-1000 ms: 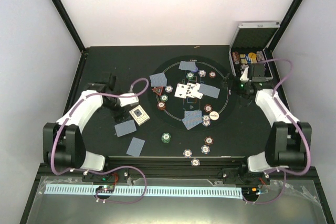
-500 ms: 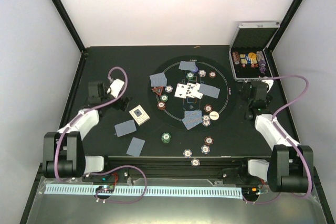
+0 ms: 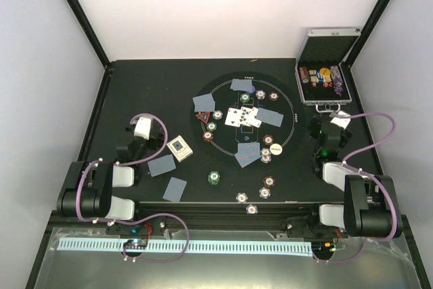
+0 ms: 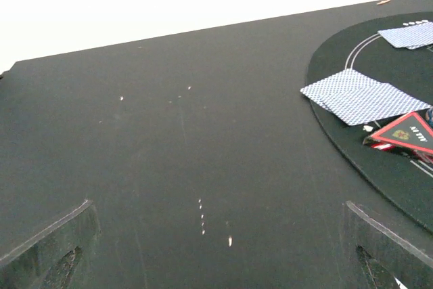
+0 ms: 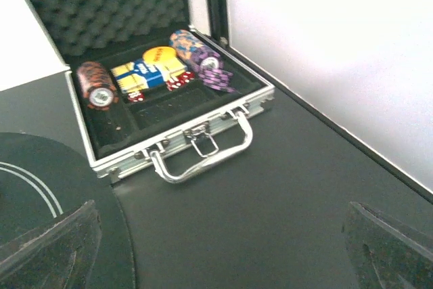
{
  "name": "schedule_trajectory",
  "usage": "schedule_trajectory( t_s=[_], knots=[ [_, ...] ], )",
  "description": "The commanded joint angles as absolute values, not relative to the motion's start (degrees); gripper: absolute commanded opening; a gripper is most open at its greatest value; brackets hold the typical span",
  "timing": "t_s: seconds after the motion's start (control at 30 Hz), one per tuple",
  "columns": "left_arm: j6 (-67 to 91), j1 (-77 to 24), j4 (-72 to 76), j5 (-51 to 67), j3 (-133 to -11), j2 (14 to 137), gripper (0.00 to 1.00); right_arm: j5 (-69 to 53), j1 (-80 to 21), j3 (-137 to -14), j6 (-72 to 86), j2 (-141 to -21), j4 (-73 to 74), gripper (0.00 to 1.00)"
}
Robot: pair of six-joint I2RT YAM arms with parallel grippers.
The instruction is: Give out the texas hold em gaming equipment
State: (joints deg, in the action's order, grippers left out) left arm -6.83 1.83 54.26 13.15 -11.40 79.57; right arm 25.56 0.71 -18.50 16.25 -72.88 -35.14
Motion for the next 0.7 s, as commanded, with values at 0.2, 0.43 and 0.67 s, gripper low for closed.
schedule_trajectory(
  t_s=[0.2, 0.43, 0.67],
  knots=[
    [-4.13, -0.22, 54.86, 3.36, -17.36, 79.7, 0.99, 8.77, -1.21, -14.03, 2.37, -78.98, -61.26, 1.0],
    [-3.48, -0.61, 53.37, 1.0, -17.82, 79.39, 0.99, 9.63, -1.58, -15.04, 2.09, -80.25, -61.06, 1.0],
    [-3.76, -0.62, 52.52, 1.98, -18.21, 79.28, 0.99, 9.12, -1.54, -15.72, 2.09, -80.07, -59.12, 1.0]
  ],
)
